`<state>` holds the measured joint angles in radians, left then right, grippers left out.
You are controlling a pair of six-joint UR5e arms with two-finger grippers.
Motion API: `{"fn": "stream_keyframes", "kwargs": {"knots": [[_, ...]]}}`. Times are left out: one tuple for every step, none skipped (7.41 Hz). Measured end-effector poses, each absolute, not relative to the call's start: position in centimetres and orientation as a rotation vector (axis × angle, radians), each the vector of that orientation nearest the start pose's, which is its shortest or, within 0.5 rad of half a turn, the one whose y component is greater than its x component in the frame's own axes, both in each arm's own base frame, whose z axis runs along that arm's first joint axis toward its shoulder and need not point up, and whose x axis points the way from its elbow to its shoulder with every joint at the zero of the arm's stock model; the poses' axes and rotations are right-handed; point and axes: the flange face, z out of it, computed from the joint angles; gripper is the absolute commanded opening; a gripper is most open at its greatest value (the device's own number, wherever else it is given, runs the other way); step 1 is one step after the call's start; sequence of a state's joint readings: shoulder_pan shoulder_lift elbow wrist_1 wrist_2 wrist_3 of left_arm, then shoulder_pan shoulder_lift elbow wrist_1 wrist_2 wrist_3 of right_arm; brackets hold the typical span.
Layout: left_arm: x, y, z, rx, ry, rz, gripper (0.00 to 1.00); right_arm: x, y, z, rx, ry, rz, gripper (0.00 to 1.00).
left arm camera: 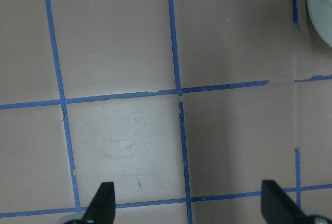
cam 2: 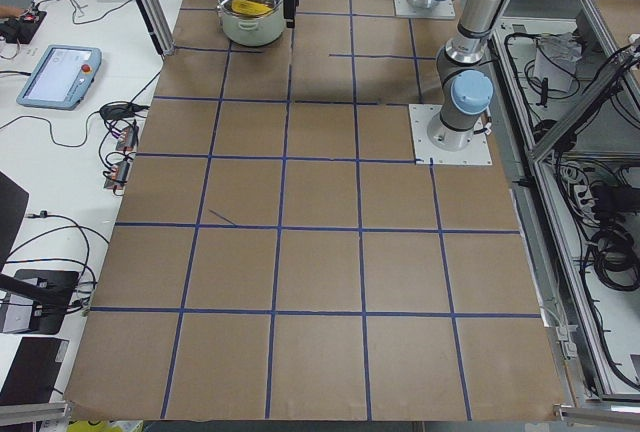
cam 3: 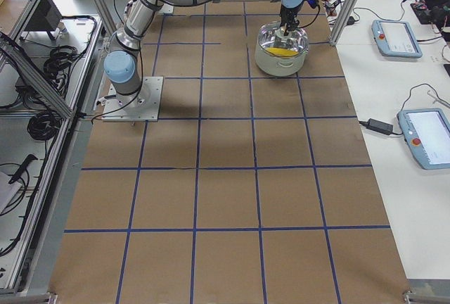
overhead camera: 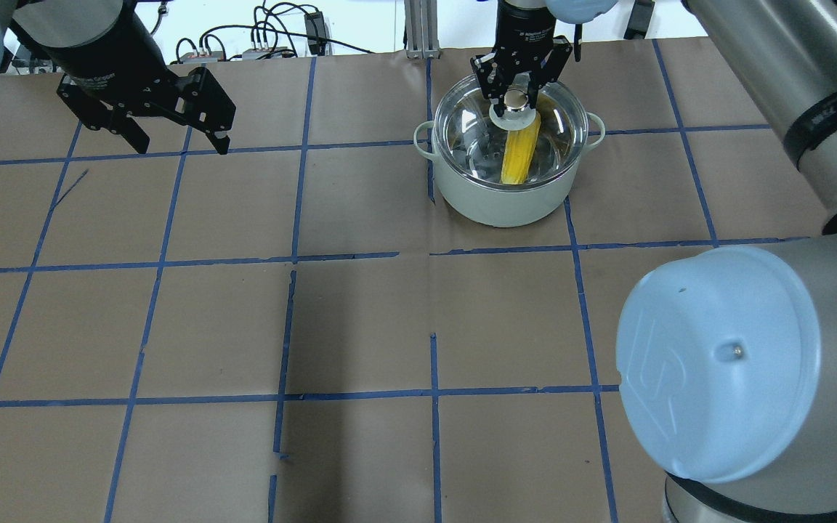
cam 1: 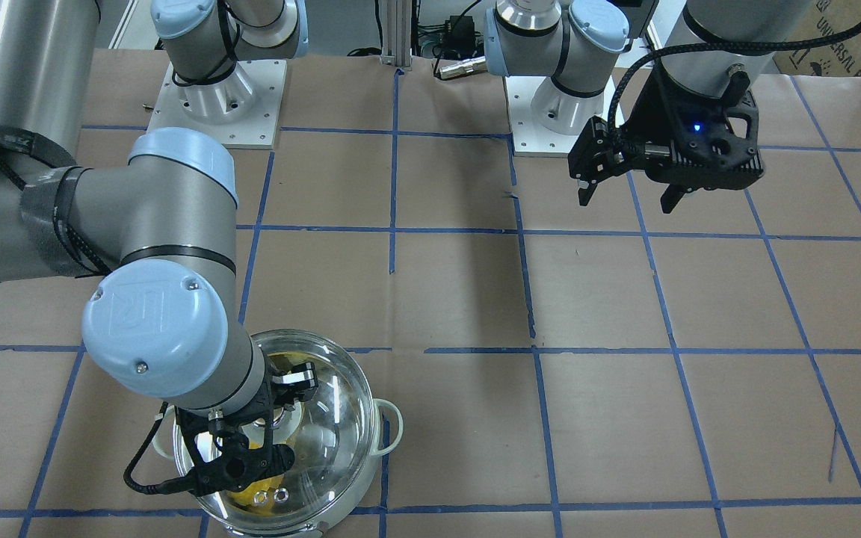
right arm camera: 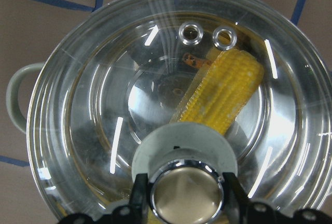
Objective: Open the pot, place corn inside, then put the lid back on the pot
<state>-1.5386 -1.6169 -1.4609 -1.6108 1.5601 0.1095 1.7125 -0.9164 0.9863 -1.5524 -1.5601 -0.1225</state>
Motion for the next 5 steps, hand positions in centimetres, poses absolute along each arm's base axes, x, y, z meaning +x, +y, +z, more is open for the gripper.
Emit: {"fn": "stream_keyframes", "kwargs": {"knots": [[-11.78,-51.70,51.44,0.122,3.148,-0.037,1.00,23.75,-71.42,36.40,-0.411,3.101,0.139,0.35],[-11.78,-51.68,51.43,0.121,3.148,-0.037,1.00,23.81,-71.40,36.39,-0.412,3.102,0.139,0.47],[-11.78,-51.64,51.47,0.122,3.148,-0.038,1.00,23.91,-71.35,36.41,-0.415,3.104,0.139,0.68],[-11.78,-51.61,51.49,0.123,3.148,-0.039,1.00,24.00,-71.32,36.42,-0.418,3.107,0.138,0.82],[-11.78,-51.59,51.51,0.123,3.148,-0.039,1.00,24.01,-71.32,36.43,-0.421,3.111,0.137,0.85]]}}
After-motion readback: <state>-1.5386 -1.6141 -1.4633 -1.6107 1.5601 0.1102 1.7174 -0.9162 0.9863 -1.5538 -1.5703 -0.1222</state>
